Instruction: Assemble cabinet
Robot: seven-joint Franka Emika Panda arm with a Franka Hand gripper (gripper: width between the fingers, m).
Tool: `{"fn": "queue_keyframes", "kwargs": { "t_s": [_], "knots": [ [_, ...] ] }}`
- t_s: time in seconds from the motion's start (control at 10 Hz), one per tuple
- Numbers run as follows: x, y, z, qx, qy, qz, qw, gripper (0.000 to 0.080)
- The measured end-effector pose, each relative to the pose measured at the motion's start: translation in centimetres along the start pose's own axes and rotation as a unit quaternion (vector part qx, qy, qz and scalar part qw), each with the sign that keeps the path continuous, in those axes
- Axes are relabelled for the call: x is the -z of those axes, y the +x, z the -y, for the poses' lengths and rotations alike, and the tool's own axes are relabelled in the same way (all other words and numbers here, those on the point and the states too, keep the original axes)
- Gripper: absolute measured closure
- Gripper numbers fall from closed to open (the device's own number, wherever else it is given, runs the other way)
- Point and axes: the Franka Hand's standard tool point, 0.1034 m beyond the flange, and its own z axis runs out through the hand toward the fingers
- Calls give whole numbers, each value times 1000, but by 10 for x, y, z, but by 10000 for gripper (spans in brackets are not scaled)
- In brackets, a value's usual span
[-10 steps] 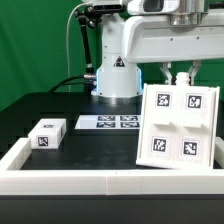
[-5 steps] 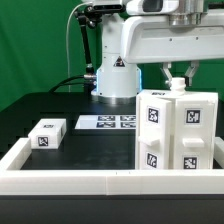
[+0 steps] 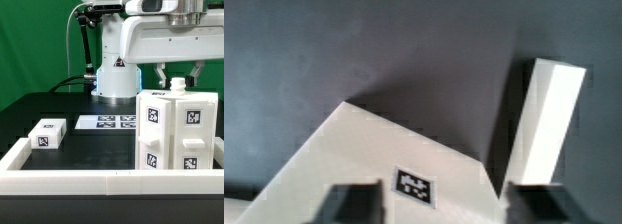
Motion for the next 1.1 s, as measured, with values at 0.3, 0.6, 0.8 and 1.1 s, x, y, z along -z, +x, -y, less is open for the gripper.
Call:
{"fn": "queue_keyframes", "kwargs": {
  "t_s": [0.3, 0.6, 0.8, 1.1],
  "knots": [
    [0, 0, 0, 0, 0, 0, 1000, 91],
    [0, 0, 0, 0, 0, 0, 1000, 5],
    [0, 0, 0, 0, 0, 0, 1000, 1],
    [-6, -21, -29, 11, -5, -2, 1000, 3]
  ]
}}
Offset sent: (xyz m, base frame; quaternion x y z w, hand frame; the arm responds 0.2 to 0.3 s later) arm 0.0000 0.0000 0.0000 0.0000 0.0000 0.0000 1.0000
